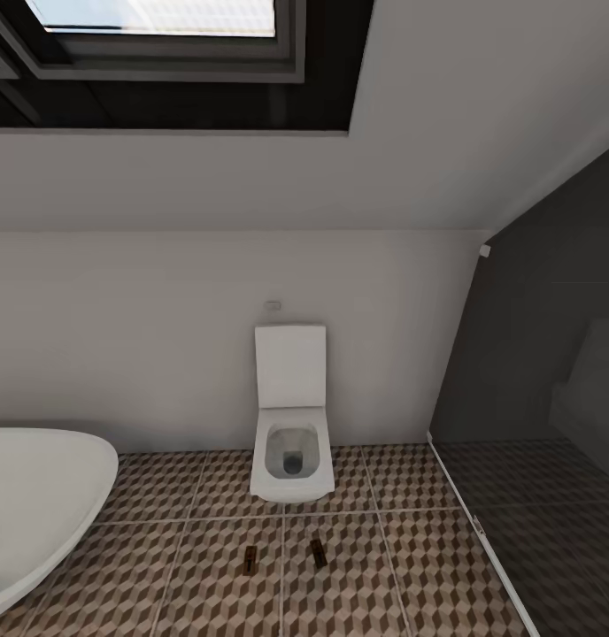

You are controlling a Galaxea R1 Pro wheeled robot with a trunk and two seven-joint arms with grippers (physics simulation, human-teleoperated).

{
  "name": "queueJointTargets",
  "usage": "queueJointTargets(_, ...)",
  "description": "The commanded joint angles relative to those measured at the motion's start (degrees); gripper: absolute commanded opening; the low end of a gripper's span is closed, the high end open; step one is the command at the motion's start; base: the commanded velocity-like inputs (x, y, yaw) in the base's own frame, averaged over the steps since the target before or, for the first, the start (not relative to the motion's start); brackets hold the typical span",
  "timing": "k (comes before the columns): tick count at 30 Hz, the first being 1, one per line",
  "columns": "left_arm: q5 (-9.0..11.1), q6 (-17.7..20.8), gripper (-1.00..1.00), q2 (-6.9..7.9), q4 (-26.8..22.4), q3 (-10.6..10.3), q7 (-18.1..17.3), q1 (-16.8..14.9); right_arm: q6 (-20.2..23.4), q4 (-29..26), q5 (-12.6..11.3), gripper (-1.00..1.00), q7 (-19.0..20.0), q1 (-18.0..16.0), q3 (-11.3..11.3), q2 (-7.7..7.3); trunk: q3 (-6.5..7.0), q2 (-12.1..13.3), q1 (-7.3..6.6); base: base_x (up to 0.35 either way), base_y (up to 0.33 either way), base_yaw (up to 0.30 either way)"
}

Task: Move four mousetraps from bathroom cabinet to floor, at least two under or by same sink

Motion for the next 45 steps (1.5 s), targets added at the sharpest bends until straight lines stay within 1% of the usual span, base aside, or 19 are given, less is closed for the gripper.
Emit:
queueJointTargets(1, 0.24, -0.33, 1.00, -0.03, 0.19, -0.47, 0.08, -0.09, -0.18, 0.07, 0.33, 1.00, 0.00, -0.06, -0.16, 0.01, -0.13, -0.13, 0.03, 0.000, 0.000, 0.000)
queueJointTargets(45, 0.24, -0.31, 1.00, -0.03, 0.19, -0.43, 0.08, -0.09, -0.17, 0.07, 0.33, 1.00, -0.01, -0.06, -0.16, 0.01, -0.13, -0.13, 0.03, 0.000, 0.000, 0.000)
